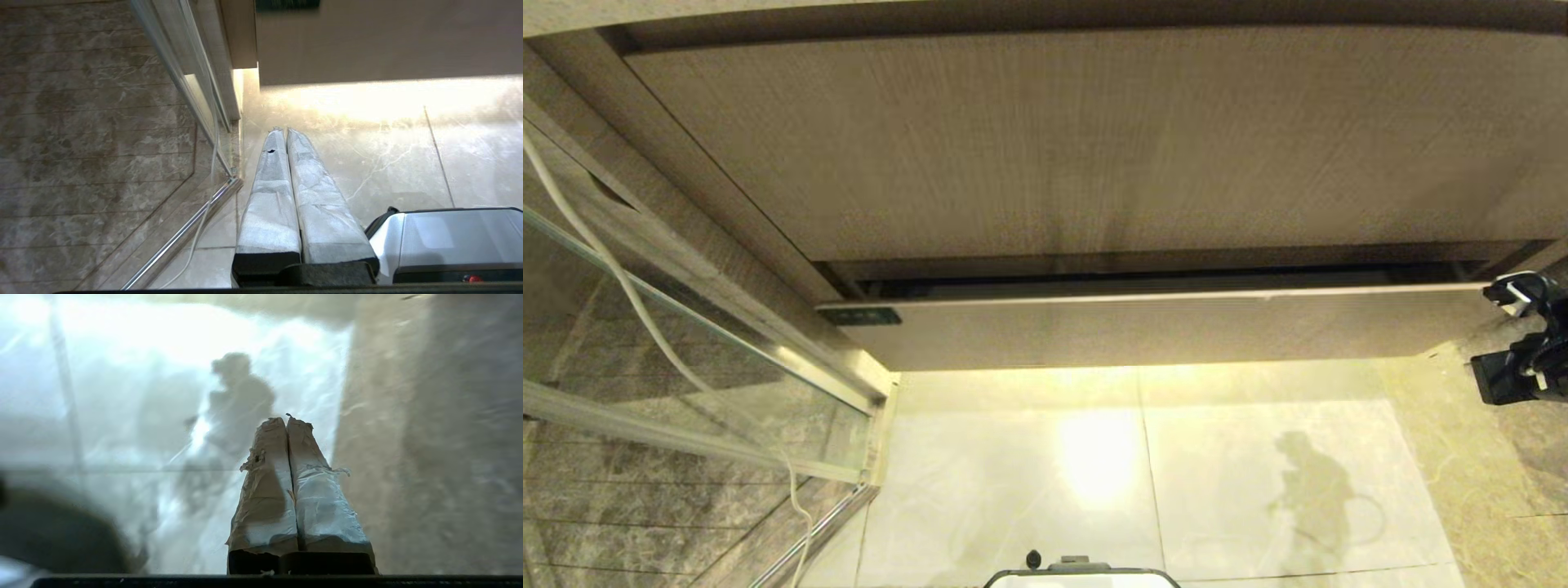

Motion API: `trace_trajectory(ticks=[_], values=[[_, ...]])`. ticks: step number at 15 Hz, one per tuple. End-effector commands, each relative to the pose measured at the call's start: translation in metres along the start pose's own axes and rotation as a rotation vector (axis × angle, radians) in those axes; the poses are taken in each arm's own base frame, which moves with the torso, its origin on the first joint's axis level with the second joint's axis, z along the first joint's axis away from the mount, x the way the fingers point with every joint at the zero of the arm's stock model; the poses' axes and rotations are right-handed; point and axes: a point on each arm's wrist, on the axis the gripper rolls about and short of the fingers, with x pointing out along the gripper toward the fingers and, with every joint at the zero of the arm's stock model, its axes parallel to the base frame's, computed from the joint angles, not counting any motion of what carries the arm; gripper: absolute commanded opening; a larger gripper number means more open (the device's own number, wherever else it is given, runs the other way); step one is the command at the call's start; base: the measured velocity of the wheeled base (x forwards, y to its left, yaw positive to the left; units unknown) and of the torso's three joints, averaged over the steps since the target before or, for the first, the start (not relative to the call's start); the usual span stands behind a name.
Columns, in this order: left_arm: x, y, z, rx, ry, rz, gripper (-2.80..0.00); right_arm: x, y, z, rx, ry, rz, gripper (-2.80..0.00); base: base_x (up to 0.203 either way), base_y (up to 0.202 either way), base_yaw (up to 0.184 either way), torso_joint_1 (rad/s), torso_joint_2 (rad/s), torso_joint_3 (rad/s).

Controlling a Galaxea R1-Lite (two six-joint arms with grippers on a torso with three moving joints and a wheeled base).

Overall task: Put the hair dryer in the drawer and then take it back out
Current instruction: Close the drawer

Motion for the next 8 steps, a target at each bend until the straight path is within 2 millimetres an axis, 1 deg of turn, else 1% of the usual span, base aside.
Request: trace_trajectory(ticks=[1, 4, 5, 8], values=[[0.000, 0.000, 0.000, 0.001, 0.001, 0.000, -2.80, -0.024, 0.004, -0.003, -0.009, 0.012, 0.019, -2.80, 0.000, 0.000, 0.000, 0.000, 0.00, 0.000], [0.000, 0.000, 0.000, 0.001, 0.000, 0.000, -2.80, -0.065, 0.013, -0.009, -0.016, 0.008, 0.020, -2.80, 0.000, 0.000, 0.000, 0.000, 0.00, 0.000], [0.000, 0.000, 0.000, 0.001, 0.002, 0.000, -2.80, -0.080, 0.018, -0.013, -0.015, 0.006, 0.019, -2.80, 0.000, 0.000, 0.000, 0.000, 0.00, 0.000], [0.000, 0.000, 0.000, 0.001, 0.001, 0.000, -2.80, -0.119, 0.034, -0.032, 0.004, -0.027, 0.002, -2.80, 0.000, 0.000, 0.000, 0.000, 0.00, 0.000]])
